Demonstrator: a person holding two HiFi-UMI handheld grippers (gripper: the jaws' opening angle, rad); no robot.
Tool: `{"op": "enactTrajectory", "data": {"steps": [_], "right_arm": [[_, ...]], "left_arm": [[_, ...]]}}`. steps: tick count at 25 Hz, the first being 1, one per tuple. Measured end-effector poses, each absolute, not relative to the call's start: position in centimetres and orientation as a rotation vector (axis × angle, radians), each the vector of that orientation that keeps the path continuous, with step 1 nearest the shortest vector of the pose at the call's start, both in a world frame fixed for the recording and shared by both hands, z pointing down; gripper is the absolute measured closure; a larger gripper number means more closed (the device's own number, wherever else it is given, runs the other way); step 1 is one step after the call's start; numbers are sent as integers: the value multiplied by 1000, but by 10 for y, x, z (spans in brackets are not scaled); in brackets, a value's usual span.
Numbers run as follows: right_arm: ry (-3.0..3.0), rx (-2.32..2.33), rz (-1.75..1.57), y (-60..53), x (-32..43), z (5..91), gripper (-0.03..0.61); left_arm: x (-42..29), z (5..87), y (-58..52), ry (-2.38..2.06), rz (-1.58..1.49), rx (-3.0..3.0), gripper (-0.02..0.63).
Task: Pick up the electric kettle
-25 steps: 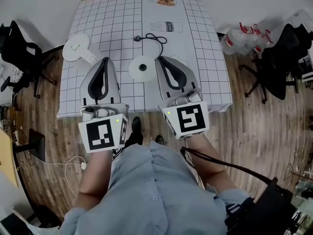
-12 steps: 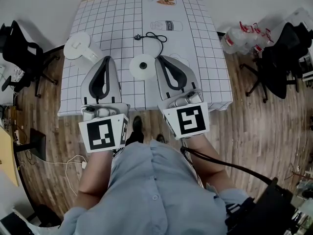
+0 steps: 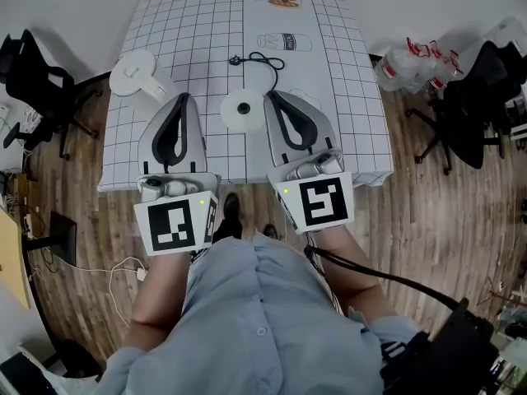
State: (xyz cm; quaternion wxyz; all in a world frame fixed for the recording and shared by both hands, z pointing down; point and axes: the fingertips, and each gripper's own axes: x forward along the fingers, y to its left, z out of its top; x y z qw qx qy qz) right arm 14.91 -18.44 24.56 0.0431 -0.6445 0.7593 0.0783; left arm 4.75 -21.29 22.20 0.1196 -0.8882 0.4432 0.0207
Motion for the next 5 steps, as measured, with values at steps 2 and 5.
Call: {"op": "enactTrajectory", "data": {"steps": [2,5], "right_arm": [[2325,-1968,239,-186,149,246,578],[2327,-1964,240,-186,149,246,578]], "left_arm": [[48,222,-214,1296,59,-2596,612],[49,223,-214,1295,56,-2596,612]]}}
